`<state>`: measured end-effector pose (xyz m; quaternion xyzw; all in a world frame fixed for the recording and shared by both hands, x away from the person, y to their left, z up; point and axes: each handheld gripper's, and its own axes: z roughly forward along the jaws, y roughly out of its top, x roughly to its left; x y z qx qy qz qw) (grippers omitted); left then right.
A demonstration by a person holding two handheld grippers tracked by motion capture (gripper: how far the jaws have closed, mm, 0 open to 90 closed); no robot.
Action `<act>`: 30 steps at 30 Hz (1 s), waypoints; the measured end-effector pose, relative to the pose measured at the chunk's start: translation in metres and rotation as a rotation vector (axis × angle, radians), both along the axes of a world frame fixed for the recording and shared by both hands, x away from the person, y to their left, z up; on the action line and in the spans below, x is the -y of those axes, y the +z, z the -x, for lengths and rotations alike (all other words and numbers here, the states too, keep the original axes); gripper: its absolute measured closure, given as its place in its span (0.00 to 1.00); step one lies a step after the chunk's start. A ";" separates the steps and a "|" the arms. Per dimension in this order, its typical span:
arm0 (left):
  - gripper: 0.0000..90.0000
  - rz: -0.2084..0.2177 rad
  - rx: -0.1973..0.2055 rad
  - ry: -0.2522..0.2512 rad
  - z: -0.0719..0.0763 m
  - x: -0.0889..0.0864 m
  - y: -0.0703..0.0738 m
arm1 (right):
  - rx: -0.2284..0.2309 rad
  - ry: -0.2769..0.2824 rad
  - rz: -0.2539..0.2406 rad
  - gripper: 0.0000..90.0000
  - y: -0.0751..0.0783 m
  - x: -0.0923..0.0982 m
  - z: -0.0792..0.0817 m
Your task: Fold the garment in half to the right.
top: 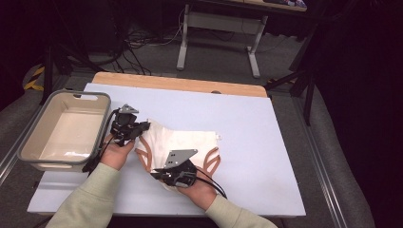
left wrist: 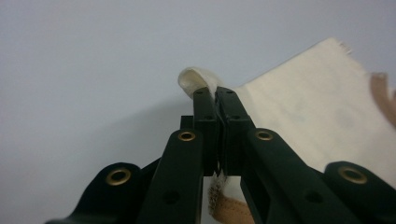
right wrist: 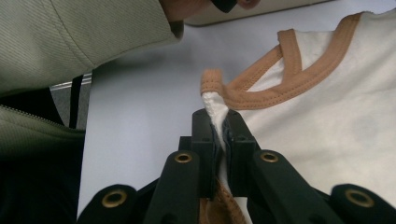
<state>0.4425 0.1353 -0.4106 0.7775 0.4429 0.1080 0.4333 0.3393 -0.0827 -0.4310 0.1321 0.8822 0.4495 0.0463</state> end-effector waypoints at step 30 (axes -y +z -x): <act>0.98 0.047 0.064 -0.220 -0.024 0.113 0.016 | -0.083 -0.236 -0.074 0.94 0.004 0.090 0.012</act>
